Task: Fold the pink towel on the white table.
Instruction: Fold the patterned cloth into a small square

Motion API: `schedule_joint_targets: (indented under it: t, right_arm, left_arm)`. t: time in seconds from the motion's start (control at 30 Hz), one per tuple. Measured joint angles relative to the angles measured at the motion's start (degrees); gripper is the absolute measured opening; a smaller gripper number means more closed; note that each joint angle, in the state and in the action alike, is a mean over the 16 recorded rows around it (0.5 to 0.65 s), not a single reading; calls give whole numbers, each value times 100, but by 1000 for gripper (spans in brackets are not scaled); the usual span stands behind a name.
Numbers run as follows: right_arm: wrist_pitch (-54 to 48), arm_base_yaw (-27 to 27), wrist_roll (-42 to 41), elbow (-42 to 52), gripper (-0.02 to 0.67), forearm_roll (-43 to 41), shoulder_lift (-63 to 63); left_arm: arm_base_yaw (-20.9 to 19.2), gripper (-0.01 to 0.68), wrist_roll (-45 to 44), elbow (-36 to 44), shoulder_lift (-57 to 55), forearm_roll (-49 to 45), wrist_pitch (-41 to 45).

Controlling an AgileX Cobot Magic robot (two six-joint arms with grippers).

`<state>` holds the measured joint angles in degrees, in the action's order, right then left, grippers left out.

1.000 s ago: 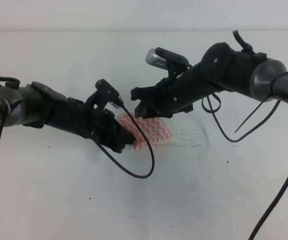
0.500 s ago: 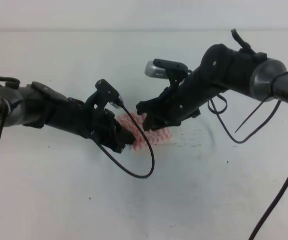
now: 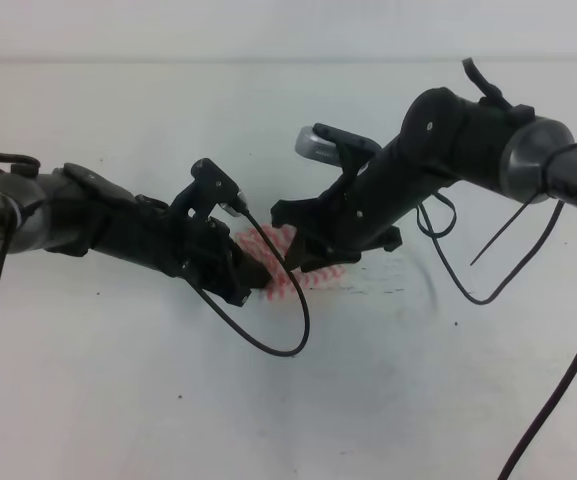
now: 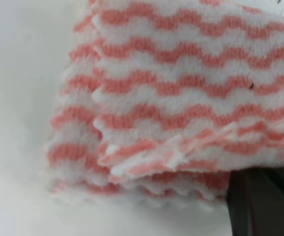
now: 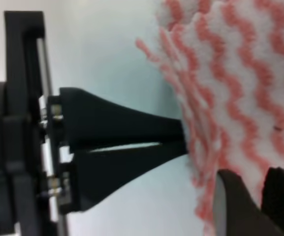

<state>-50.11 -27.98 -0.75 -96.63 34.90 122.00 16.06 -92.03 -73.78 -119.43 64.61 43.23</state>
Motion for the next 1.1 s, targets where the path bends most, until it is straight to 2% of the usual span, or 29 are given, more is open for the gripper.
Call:
schedule_joint_targets:
  t: [0.27,0.63,0.8,1.1]
  right_arm:
    - [-154,-5,191,-1,170,38,-6]
    - [-261,-8,-703,-172,287,-632,-19]
    - [-297,-8,-1180,-313,306,-852,-13]
    - [-321,-6,-1280,-454,309,-810,-10]
  left_arm:
    - [0,1,6,-1,-1,16,-4]
    - [-1,0,1,-3,-3,25,-19]
    - [-1,0,3,-4,2,60,-20]
    - [0,0,-25,-13,12,245,-27]
